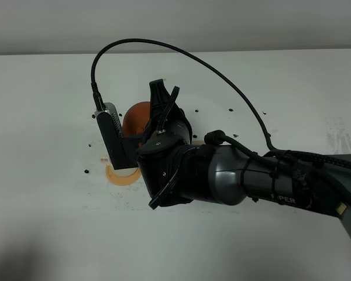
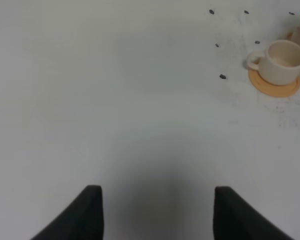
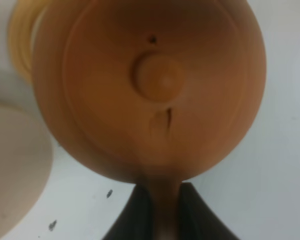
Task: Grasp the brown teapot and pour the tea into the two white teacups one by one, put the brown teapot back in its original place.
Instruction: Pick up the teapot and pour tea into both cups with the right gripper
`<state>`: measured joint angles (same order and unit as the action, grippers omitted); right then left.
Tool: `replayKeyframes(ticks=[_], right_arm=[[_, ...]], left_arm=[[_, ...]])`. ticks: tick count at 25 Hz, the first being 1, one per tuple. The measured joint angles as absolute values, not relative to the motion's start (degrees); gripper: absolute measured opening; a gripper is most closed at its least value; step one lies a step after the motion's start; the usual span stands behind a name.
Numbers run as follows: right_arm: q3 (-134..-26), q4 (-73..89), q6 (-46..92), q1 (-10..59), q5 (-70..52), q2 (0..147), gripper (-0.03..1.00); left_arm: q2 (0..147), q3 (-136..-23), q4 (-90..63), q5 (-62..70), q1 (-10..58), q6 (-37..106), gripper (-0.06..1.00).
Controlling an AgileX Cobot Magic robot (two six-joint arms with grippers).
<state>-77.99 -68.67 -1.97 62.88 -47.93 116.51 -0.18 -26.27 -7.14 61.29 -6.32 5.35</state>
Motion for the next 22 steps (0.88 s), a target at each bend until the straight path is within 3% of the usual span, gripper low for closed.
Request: replayKeyframes(ticks=[22], right_arm=[[-76.8, -74.7, -0.6, 64.1, -50.3, 117.5, 0.12]], left_arm=[[-0.2, -26.3, -7.1, 61.3, -6.3, 5.3, 0.51]])
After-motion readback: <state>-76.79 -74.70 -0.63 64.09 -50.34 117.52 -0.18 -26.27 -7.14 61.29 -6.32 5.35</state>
